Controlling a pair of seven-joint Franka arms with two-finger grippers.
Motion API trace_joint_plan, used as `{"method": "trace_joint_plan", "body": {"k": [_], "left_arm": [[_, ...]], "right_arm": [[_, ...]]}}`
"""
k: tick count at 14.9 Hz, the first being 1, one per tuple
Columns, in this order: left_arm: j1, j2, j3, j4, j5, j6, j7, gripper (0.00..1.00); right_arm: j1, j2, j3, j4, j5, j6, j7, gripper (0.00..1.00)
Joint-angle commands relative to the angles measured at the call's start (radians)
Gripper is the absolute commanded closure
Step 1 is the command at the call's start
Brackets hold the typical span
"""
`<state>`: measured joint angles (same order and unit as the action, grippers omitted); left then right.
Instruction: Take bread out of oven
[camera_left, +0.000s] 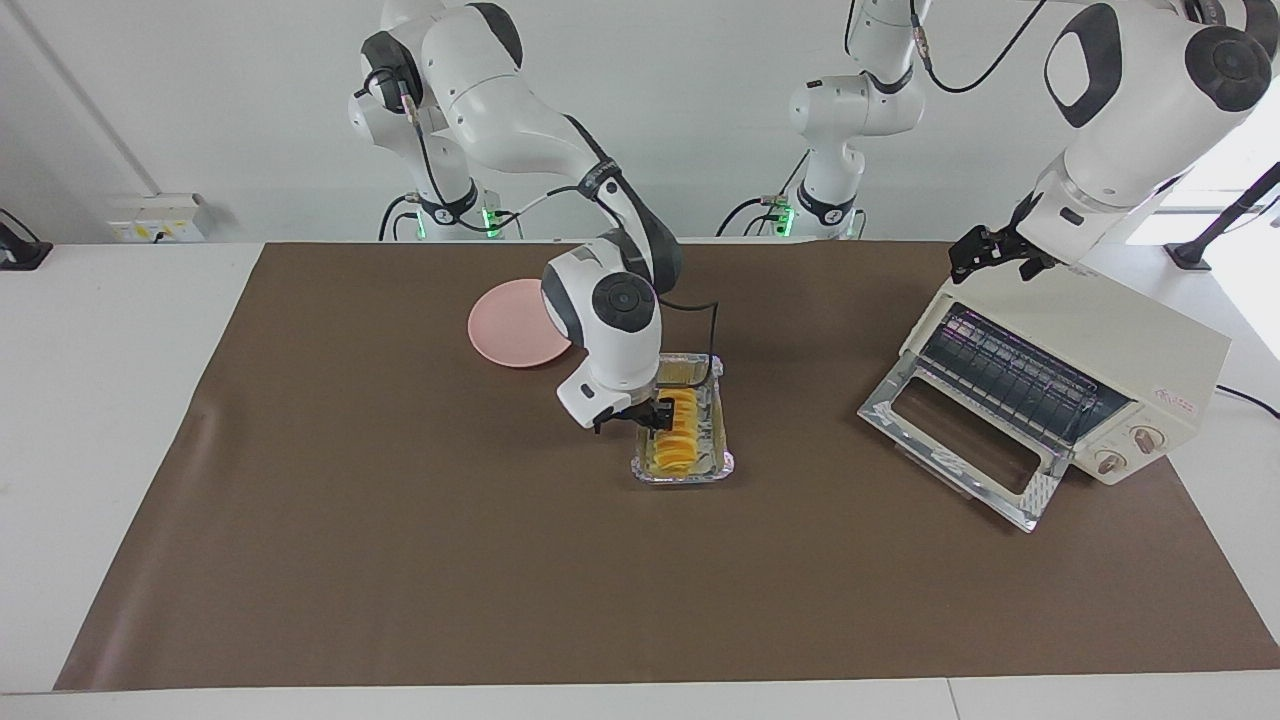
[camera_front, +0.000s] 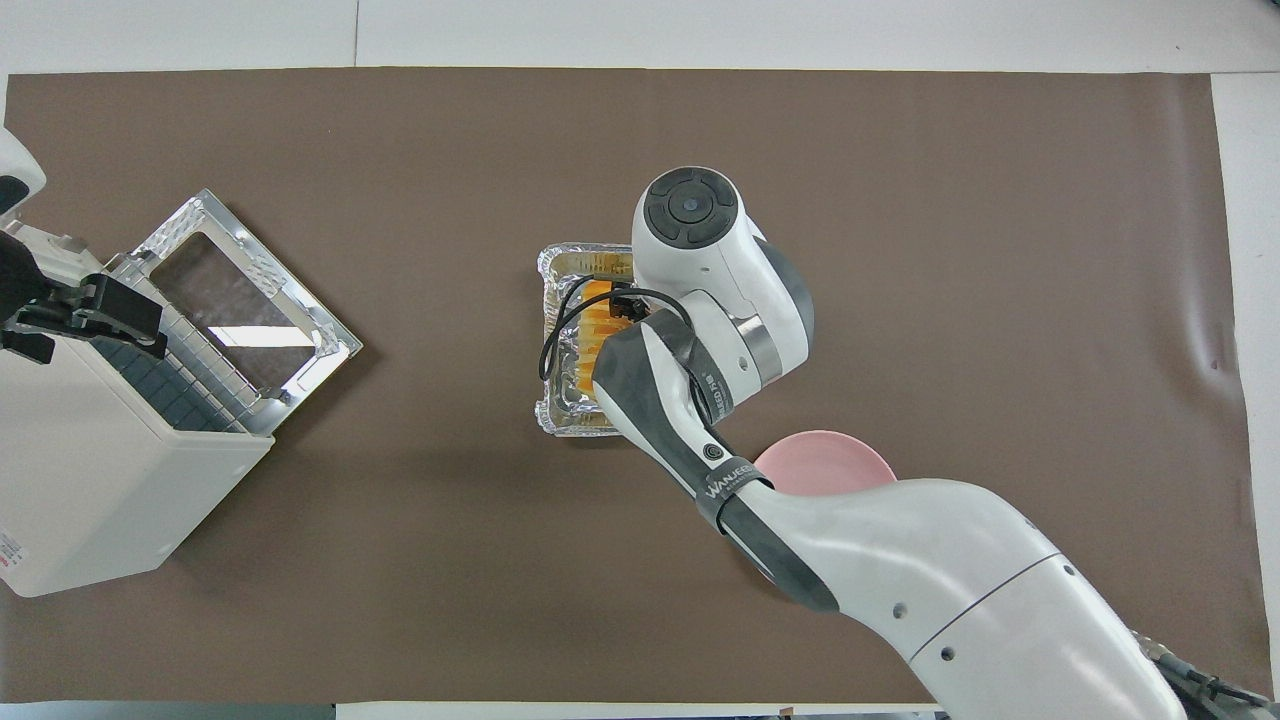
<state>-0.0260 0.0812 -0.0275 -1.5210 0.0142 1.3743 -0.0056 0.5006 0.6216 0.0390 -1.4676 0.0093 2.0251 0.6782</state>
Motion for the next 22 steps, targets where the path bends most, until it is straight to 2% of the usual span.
{"method": "trace_joint_plan", "body": {"k": [1,2,3,4,5,6,9,15,19,22], "left_arm": [[-0.012,-0.008,0.009,0.009,0.020,-0.003,0.003,0.00],[-0.009,-0.009,0.009,0.001,0.020,0.002,0.001,0.00],[-0.008,-0.012,0.008,-0.005,0.020,0.008,-0.001,0.00],[-0.008,-0.014,0.008,-0.008,0.020,0.011,-0.001,0.00],[-0.008,-0.017,0.008,-0.016,0.020,0.012,0.004,0.00],[-0.008,-0.017,0.008,-0.019,0.020,0.023,0.004,0.00],[-0.011,-0.012,0.008,-0.014,0.020,0.081,0.001,0.00],[-0.005,-0.009,0.012,0.002,0.010,0.089,-0.001,0.00],[-0.003,-0.014,0.011,-0.007,0.010,0.084,0.007,0.00],[-0.003,-0.017,0.009,-0.010,0.004,0.083,0.007,0.00]], "right_arm": [[0.027,-0.002,0.001,-0.003,-0.005,0.009,-0.008,0.19],[0.030,-0.003,0.001,-0.008,-0.006,0.009,-0.006,0.24],[0.032,-0.003,0.001,-0.008,-0.006,0.009,-0.006,0.42],[0.033,-0.003,0.002,-0.010,-0.005,0.012,-0.006,0.66],[0.033,-0.003,0.002,-0.008,-0.008,0.012,-0.011,0.96],[0.030,-0.003,0.001,-0.010,-0.009,0.010,-0.020,1.00],[0.024,-0.002,0.002,0.001,-0.011,0.010,-0.020,1.00],[0.007,0.000,0.002,0.019,0.003,-0.008,-0.043,1.00],[-0.057,0.000,0.002,0.185,0.046,-0.175,-0.058,1.00],[-0.149,-0.003,0.004,0.214,0.049,-0.207,-0.153,1.00]]}}
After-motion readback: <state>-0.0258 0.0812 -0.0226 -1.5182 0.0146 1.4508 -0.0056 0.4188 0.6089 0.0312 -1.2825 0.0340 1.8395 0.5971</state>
